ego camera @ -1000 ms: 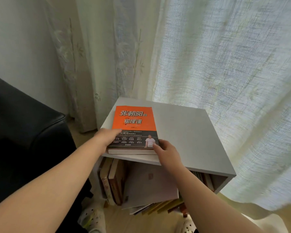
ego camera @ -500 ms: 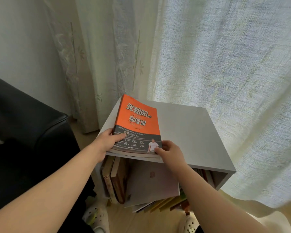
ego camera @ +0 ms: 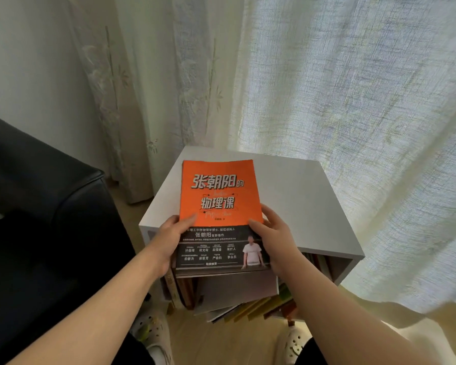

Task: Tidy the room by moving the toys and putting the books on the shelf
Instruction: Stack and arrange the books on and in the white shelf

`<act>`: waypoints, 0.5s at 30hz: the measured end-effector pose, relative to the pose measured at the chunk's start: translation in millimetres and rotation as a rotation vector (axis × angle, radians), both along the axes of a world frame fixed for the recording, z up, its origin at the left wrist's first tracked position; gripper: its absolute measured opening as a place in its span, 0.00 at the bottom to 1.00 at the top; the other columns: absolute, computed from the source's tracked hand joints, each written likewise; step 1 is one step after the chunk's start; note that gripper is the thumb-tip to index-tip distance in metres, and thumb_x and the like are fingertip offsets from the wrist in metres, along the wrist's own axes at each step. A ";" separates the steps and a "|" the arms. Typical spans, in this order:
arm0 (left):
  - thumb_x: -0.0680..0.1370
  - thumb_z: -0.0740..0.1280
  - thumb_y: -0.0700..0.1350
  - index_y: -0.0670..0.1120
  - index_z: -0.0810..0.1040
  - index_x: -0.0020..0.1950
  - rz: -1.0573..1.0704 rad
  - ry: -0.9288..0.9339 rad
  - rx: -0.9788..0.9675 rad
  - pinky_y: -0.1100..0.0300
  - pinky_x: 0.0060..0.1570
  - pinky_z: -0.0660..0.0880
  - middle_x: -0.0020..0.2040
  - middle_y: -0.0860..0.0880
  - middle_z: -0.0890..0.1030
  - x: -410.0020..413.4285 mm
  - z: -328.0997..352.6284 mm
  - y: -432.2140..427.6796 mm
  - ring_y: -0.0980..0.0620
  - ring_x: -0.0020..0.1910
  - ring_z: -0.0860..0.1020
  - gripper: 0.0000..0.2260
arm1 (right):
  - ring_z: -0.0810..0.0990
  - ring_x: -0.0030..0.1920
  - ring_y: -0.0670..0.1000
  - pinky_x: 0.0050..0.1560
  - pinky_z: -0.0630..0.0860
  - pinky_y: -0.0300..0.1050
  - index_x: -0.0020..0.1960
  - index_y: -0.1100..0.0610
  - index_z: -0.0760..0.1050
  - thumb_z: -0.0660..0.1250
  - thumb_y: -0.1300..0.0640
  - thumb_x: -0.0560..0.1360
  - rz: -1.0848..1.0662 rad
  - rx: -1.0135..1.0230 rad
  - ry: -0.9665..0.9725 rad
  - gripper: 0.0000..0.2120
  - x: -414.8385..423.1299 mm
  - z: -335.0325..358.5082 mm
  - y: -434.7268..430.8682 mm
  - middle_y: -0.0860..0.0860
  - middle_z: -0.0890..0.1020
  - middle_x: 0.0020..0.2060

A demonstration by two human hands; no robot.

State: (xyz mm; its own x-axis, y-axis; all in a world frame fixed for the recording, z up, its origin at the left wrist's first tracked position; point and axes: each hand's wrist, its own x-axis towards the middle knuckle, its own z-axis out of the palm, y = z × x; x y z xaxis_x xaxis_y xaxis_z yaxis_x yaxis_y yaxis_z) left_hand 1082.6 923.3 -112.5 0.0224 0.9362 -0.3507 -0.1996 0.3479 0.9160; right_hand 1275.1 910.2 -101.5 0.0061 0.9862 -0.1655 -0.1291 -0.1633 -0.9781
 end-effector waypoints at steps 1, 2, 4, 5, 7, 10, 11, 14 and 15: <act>0.77 0.65 0.48 0.49 0.72 0.51 0.026 -0.002 0.011 0.54 0.41 0.76 0.46 0.45 0.82 1.3 -2.3 0.5 0.46 0.43 0.81 0.06 | 0.84 0.44 0.52 0.43 0.82 0.46 0.59 0.47 0.71 0.62 0.62 0.78 0.007 0.002 0.021 0.13 1.7 -0.4 -2.1 0.51 0.84 0.45; 0.77 0.66 0.49 0.50 0.72 0.52 0.033 0.014 0.018 0.53 0.44 0.77 0.47 0.45 0.82 0.8 -6.3 -1.1 0.46 0.45 0.80 0.07 | 0.84 0.46 0.54 0.46 0.82 0.49 0.60 0.48 0.71 0.62 0.62 0.78 0.021 -0.006 0.035 0.14 3.0 -3.3 -6.0 0.52 0.84 0.46; 0.75 0.67 0.46 0.52 0.71 0.53 -0.003 0.037 0.032 0.51 0.48 0.77 0.50 0.46 0.81 -2.4 -10.6 -6.0 0.46 0.48 0.80 0.08 | 0.84 0.49 0.56 0.48 0.81 0.53 0.62 0.49 0.69 0.64 0.61 0.77 0.055 -0.031 0.064 0.16 7.6 -10.3 -14.7 0.54 0.83 0.49; 0.75 0.68 0.43 0.52 0.71 0.52 -0.033 0.034 0.025 0.50 0.48 0.76 0.51 0.46 0.81 -5.0 -12.7 -8.9 0.46 0.49 0.80 0.10 | 0.84 0.49 0.56 0.46 0.82 0.52 0.62 0.49 0.69 0.65 0.61 0.76 0.077 -0.047 0.069 0.17 10.0 -13.9 -19.7 0.54 0.83 0.51; 0.72 0.70 0.37 0.52 0.72 0.53 -0.098 0.045 0.007 0.50 0.46 0.76 0.51 0.46 0.81 -9.7 -15.7 -17.6 0.45 0.51 0.79 0.15 | 0.84 0.49 0.54 0.41 0.81 0.47 0.60 0.49 0.70 0.66 0.63 0.74 0.126 -0.060 0.002 0.17 13.6 -21.0 -30.1 0.52 0.82 0.52; 0.68 0.71 0.30 0.49 0.76 0.51 -0.136 0.090 0.016 0.52 0.46 0.76 0.49 0.47 0.82 -12.4 -19.9 -33.6 0.46 0.51 0.79 0.18 | 0.82 0.51 0.50 0.46 0.80 0.43 0.55 0.49 0.74 0.68 0.67 0.72 0.160 -0.051 -0.208 0.17 14.9 -33.8 -39.9 0.50 0.83 0.51; 0.67 0.71 0.30 0.49 0.76 0.49 -0.155 0.122 0.020 0.52 0.48 0.75 0.48 0.47 0.82 -12.5 -21.6 -38.8 0.47 0.50 0.79 0.18 | 0.82 0.52 0.49 0.49 0.79 0.43 0.53 0.49 0.74 0.69 0.68 0.71 0.166 -0.057 -0.281 0.17 14.6 -38.6 -42.5 0.49 0.83 0.50; 0.68 0.73 0.33 0.52 0.76 0.48 -0.292 0.242 0.043 0.59 0.49 0.76 0.48 0.51 0.81 -11.7 -28.3 -54.0 0.55 0.48 0.78 0.17 | 0.80 0.51 0.50 0.47 0.78 0.42 0.50 0.51 0.75 0.67 0.71 0.70 0.143 -0.103 -0.400 0.17 15.3 -59.0 -49.6 0.49 0.82 0.46; 0.68 0.73 0.35 0.53 0.76 0.49 -0.336 0.280 0.060 0.64 0.46 0.77 0.48 0.54 0.81 -11.0 -30.9 -58.3 0.59 0.47 0.78 0.17 | 0.80 0.50 0.50 0.44 0.77 0.40 0.49 0.51 0.75 0.66 0.72 0.70 0.127 -0.121 -0.420 0.17 14.9 -65.2 -51.4 0.49 0.82 0.45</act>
